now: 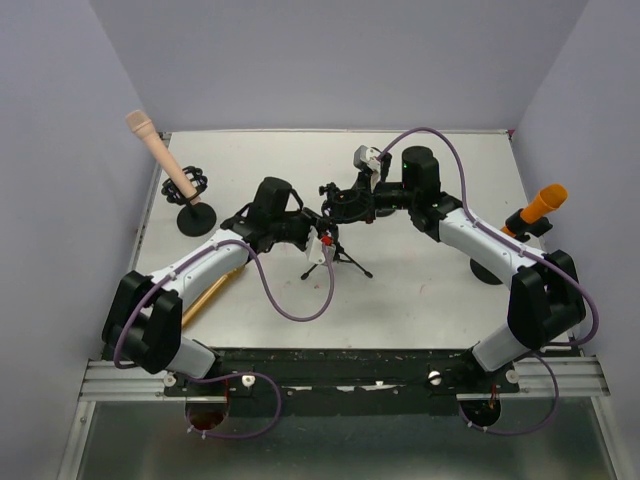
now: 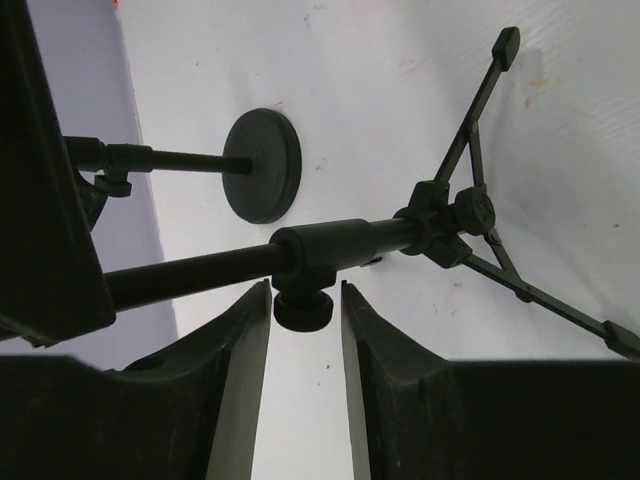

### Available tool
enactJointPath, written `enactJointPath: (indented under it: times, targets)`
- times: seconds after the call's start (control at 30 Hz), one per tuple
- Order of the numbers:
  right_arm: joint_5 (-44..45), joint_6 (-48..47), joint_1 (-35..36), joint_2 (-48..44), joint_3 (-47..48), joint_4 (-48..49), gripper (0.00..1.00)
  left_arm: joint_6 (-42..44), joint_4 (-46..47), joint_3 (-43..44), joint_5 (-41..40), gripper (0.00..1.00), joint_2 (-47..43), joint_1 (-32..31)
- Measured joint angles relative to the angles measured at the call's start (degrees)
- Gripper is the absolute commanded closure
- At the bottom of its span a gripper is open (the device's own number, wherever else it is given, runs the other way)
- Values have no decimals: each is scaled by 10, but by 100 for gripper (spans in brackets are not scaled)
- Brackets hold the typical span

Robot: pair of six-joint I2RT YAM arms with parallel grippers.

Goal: Remove the microphone from the stand

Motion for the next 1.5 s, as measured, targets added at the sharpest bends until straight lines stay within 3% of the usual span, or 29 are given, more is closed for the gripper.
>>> enactJointPath:
  times: [0.43, 0.8, 1.03, 1.1, 1.2, 1.4, 1.47, 1.5]
  targets:
    - [-3, -17, -2, 1, 6, -13, 99, -16, 16, 2, -45, 91, 12, -13]
    - [-83, -71, 4, 66, 119, -120, 99, -305, -50, 5, -44, 95, -61, 3]
    - [-105, -97, 2, 79, 126, -162, 99, -471, 15, -55, -23, 92, -93, 17]
    - [-106, -115, 5, 79, 127, -170, 99, -531, 30, -59, -5, 86, -93, 31]
    - [-106, -143, 7, 79, 127, -185, 95, -596, 57, -73, 10, 70, -93, 41]
    - [-104, -188, 10, 75, 126, -219, 54, -690, 113, -107, 19, 42, -100, 45]
    - [-85, -207, 5, 72, 121, -233, 43, -703, 113, -110, 19, 18, -110, 45]
    - [-79, -210, 2, 72, 119, -238, 39, -703, 110, -110, 19, 11, -117, 45]
